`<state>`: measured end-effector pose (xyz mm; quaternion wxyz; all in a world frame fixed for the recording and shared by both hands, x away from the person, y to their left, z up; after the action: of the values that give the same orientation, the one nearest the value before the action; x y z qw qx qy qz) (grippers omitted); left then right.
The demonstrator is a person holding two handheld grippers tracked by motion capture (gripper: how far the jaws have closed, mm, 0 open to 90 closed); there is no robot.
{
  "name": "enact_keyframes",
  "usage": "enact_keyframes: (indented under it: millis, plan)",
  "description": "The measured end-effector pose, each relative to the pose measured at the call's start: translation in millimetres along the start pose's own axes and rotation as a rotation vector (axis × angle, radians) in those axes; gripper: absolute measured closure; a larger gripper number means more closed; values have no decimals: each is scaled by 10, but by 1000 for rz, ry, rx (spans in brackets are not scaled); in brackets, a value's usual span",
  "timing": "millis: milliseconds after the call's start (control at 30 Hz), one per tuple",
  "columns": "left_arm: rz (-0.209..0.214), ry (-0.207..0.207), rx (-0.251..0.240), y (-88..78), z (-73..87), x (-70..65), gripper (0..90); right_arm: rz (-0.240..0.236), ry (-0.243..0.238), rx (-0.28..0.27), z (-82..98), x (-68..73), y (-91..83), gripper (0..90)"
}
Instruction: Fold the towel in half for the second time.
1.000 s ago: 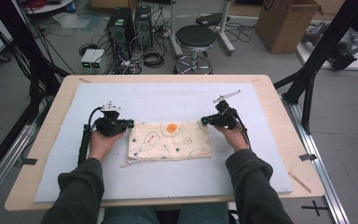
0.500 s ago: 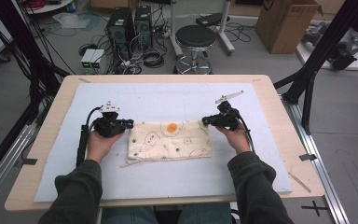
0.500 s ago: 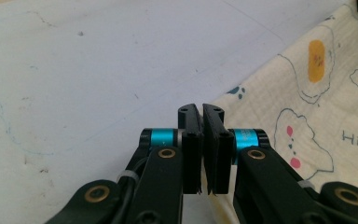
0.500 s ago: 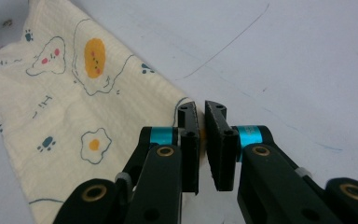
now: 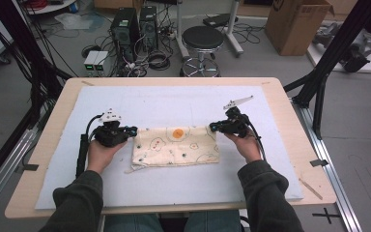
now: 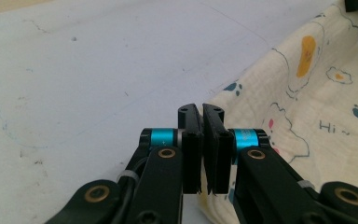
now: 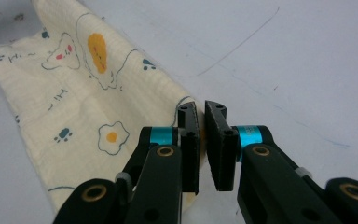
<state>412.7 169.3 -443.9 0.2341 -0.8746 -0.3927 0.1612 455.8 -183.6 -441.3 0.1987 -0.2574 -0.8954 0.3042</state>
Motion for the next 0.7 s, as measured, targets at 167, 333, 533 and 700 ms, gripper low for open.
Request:
enact_keyframes:
  millis: [167, 333, 533, 700]
  plan:
    - [14, 21, -14, -46, -22, -66, 859, -17, 5, -4, 101, 32, -3, 843]
    - [18, 23, -26, -72, 15, -99, 859, -21, -2, -19, 136, 51, -41, 843]
    - [26, 24, -31, -108, 54, -116, 859, -30, -12, -22, 151, 92, -61, 843]
    - [35, 43, -31, -151, 73, -156, 859, -38, -15, -42, 178, 131, -106, 843]
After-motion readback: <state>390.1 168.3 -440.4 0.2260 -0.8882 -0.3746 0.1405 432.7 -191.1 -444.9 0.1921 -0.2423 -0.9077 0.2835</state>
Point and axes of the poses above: each handheld gripper's, and its own axes: y roughly forward along the jaws, z roughly out of its underside, x roughly to its left, the point moved 6 cm from there along y, roughly forward along the jaws, and after that the axes turned 1 degree about -z, right-handed, at the moved point
